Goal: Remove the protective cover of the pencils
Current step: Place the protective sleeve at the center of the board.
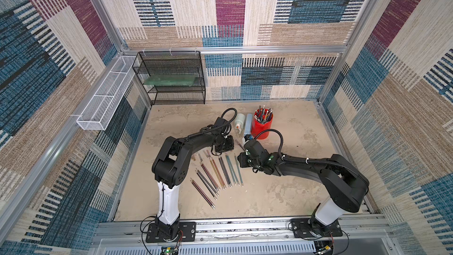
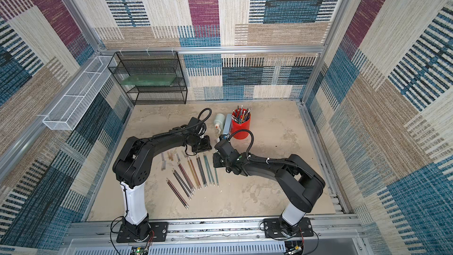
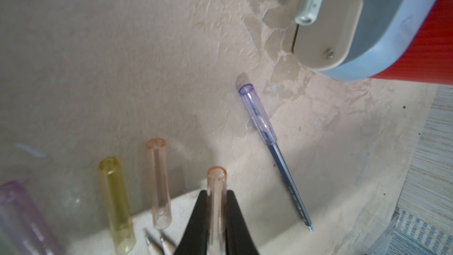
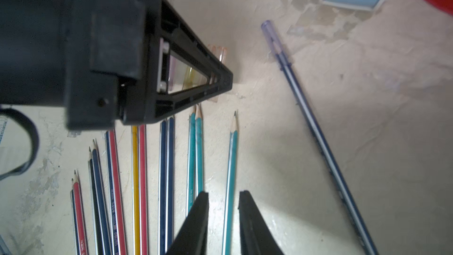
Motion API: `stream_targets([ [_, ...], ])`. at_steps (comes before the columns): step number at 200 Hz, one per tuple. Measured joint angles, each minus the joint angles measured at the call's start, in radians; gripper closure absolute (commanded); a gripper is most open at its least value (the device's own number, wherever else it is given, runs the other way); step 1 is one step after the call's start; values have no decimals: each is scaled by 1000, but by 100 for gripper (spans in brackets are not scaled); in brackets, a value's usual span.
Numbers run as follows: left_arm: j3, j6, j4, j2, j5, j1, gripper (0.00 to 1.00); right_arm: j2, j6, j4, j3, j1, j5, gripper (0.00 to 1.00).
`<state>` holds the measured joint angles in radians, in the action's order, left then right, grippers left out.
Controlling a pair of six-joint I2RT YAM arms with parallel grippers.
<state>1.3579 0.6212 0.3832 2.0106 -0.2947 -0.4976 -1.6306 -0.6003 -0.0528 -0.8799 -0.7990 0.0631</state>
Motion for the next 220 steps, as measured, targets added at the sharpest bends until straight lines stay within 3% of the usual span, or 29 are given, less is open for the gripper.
stream_targets([
  [63, 52, -7, 64, 32, 30, 0, 92, 24, 0, -35, 0, 92, 45, 66],
  [179, 80, -14, 96, 57, 27, 0, 77, -163, 26, -84, -111, 133, 76, 64],
  [220, 82, -14, 93, 59, 26, 0, 78, -208, 34, -72, -128, 133, 75, 65],
])
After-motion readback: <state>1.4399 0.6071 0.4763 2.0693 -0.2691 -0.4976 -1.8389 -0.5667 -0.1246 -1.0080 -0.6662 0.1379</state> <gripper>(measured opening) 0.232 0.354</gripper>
